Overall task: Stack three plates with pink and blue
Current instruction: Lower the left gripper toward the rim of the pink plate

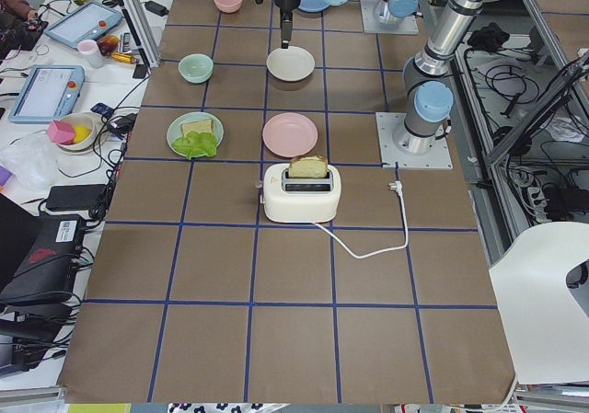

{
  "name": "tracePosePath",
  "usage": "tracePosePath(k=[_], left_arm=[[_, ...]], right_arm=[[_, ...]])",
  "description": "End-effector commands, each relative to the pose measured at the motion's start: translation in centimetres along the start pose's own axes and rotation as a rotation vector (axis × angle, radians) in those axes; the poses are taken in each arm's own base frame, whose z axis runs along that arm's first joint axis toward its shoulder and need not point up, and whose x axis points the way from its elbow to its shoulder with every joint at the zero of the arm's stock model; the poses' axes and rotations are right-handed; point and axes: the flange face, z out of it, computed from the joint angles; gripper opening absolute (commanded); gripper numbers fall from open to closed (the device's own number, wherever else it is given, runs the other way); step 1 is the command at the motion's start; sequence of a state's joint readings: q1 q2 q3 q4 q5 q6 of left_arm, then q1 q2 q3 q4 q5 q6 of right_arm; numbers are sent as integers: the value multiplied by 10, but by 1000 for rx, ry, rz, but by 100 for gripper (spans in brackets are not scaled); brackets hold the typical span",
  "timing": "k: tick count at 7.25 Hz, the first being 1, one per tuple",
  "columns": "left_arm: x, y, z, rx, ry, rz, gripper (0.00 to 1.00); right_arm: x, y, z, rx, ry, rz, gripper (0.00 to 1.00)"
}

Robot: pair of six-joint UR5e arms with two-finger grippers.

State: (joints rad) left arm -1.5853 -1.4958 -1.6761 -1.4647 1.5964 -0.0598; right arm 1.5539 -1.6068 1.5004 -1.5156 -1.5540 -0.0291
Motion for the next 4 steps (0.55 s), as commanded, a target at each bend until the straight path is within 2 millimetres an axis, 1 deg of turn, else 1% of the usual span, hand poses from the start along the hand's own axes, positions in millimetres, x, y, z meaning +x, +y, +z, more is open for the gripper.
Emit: tracePosePath(k=[1,2,4], left_arm=[[-1,4,-8,16,-3,0,100],[-2,5,-9,19,-4,0,100],[-5,3,-6,13,-2,-4,100]], right_arm=[[0,0,0,1,0,0,100],[0,0,-1,2,0,0,100],[0,0,0,-1,0,0,100]])
